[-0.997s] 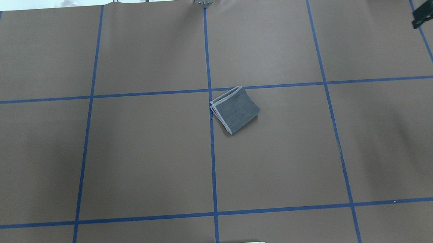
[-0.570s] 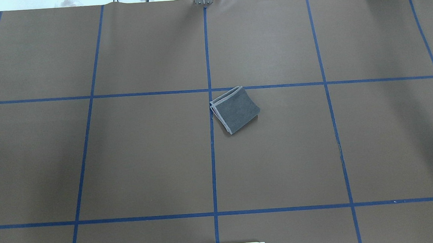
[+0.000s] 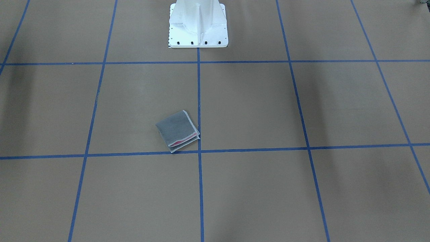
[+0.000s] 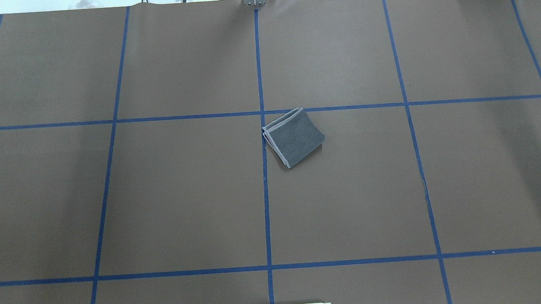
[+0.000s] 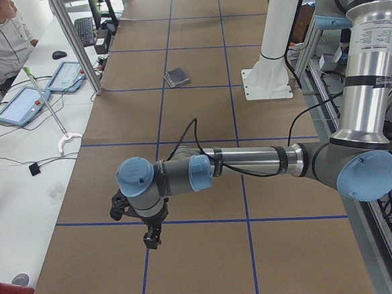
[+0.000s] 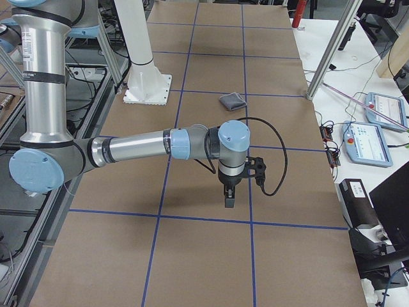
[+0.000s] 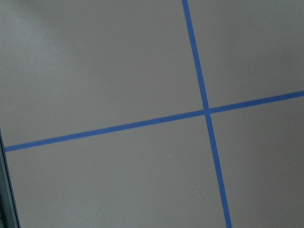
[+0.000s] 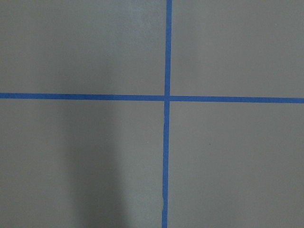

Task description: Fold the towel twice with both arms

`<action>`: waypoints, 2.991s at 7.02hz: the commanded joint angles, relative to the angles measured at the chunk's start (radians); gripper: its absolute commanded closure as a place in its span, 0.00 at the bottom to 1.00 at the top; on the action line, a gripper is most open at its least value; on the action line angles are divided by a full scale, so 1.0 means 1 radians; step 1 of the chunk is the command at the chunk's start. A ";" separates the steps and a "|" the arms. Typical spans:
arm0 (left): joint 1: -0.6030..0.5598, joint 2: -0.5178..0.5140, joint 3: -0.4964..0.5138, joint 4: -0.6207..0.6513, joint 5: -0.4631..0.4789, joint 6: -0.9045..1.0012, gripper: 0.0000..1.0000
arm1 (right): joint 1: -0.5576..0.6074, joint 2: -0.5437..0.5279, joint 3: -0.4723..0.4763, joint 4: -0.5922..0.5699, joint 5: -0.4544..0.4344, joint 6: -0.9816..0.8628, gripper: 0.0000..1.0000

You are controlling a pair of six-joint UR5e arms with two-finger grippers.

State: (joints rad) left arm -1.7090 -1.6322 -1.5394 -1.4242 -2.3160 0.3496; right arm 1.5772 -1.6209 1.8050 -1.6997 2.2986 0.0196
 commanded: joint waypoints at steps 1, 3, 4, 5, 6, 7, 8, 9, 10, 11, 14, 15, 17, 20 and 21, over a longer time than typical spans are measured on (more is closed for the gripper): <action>-0.001 0.095 -0.082 -0.110 0.003 -0.140 0.00 | -0.002 -0.010 -0.013 0.037 0.001 0.005 0.00; 0.002 0.103 -0.085 -0.113 0.000 -0.146 0.00 | -0.008 -0.010 -0.013 0.038 0.001 0.005 0.00; 0.003 0.098 -0.076 -0.124 -0.002 -0.141 0.00 | -0.008 -0.010 -0.013 0.041 0.002 0.003 0.00; 0.003 0.104 -0.077 -0.124 -0.002 -0.139 0.00 | -0.008 -0.010 -0.015 0.041 0.001 0.002 0.00; 0.003 0.104 -0.074 -0.124 0.000 -0.138 0.00 | -0.008 -0.010 -0.018 0.041 0.001 0.002 0.00; 0.003 0.104 -0.082 -0.143 0.000 -0.139 0.00 | -0.008 -0.010 -0.023 0.041 0.001 0.002 0.00; 0.003 0.106 -0.074 -0.166 0.000 -0.139 0.00 | -0.008 -0.010 -0.023 0.041 0.001 0.002 0.00; 0.005 0.107 -0.076 -0.170 0.000 -0.139 0.00 | -0.008 -0.010 -0.033 0.041 0.001 0.002 0.00; 0.005 0.107 -0.076 -0.171 0.000 -0.139 0.00 | -0.008 -0.010 -0.035 0.043 0.001 0.002 0.00; 0.005 0.107 -0.077 -0.171 0.000 -0.139 0.00 | -0.008 -0.010 -0.035 0.041 0.001 0.002 0.00; 0.005 0.107 -0.077 -0.171 0.001 -0.139 0.00 | -0.008 -0.011 -0.036 0.041 0.001 0.002 0.00; 0.003 0.107 -0.077 -0.171 0.001 -0.139 0.00 | -0.008 -0.013 -0.036 0.041 0.001 0.002 0.00; 0.005 0.106 -0.079 -0.171 0.001 -0.139 0.00 | -0.008 -0.013 -0.035 0.043 0.001 0.000 0.00; 0.006 0.106 -0.080 -0.173 0.001 -0.139 0.00 | -0.008 -0.013 -0.036 0.043 0.001 0.000 0.00; 0.006 0.106 -0.080 -0.179 0.001 -0.141 0.00 | -0.008 -0.013 -0.036 0.043 0.001 0.000 0.00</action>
State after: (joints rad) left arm -1.7030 -1.5263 -1.6193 -1.5978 -2.3148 0.2099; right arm 1.5693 -1.6337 1.7688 -1.6567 2.2994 0.0199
